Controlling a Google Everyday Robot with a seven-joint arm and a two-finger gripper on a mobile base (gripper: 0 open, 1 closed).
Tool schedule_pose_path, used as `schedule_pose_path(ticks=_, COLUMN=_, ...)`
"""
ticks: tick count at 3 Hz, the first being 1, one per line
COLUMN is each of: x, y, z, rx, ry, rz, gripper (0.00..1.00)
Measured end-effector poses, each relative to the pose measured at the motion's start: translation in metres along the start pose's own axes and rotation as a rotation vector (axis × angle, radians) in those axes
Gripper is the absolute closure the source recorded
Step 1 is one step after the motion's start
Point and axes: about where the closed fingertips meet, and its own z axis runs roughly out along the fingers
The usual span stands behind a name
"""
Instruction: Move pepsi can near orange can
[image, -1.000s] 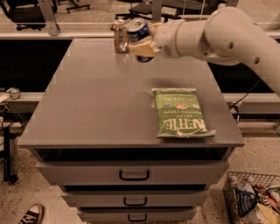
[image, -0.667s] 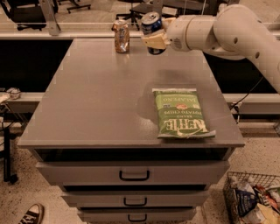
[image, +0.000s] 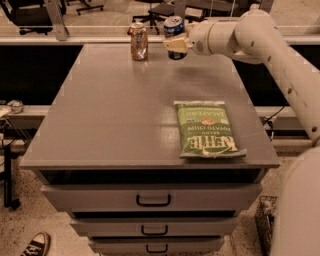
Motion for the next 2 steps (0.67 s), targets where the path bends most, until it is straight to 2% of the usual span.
schedule_pose_path(ticks=1, x=0.016, y=-0.006, z=0.031, rx=-0.033, ry=-0.001, rz=0.032, gripper=1.0)
schedule_pose_path(ticks=2, x=0.029, y=-0.013, z=0.049, rx=-0.024, ry=0.002, rz=0.059, gripper=1.0)
